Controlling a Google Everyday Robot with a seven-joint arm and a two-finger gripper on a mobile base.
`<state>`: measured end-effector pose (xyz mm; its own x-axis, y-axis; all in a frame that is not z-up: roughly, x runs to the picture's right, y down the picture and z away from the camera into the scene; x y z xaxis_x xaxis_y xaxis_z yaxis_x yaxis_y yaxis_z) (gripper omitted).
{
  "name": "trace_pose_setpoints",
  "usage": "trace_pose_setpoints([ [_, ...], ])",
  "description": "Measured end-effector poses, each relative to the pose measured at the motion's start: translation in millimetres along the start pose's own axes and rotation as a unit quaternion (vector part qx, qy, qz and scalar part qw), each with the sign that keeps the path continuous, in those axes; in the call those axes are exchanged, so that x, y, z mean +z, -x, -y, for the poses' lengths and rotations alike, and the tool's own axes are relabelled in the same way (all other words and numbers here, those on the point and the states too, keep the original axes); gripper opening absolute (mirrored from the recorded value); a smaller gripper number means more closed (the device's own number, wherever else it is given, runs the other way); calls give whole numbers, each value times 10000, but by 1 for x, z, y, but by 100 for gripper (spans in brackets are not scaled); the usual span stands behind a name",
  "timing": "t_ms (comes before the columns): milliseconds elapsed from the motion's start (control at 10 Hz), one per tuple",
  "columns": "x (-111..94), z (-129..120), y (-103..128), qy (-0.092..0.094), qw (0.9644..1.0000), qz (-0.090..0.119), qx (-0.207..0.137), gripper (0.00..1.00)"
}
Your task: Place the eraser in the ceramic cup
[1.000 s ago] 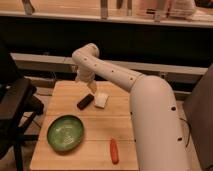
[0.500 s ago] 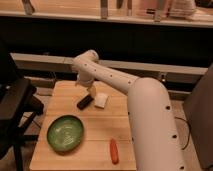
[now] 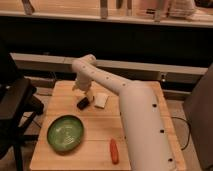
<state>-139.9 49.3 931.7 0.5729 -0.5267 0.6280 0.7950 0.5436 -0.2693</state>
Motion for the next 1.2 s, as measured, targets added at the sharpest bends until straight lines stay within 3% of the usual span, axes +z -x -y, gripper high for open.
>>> trace_pose_setpoints([
  [300, 26, -6, 1, 142, 9996, 225, 116, 80],
  [400, 37, -8, 2, 225, 9992, 287, 143, 75],
  [600, 39, -14, 1, 290, 9991, 253, 192, 54],
  [1000, -2, -10, 2, 70, 9998, -132, 129, 15],
  [1200, -33, -9, 0, -170, 9993, -312, 94, 0],
])
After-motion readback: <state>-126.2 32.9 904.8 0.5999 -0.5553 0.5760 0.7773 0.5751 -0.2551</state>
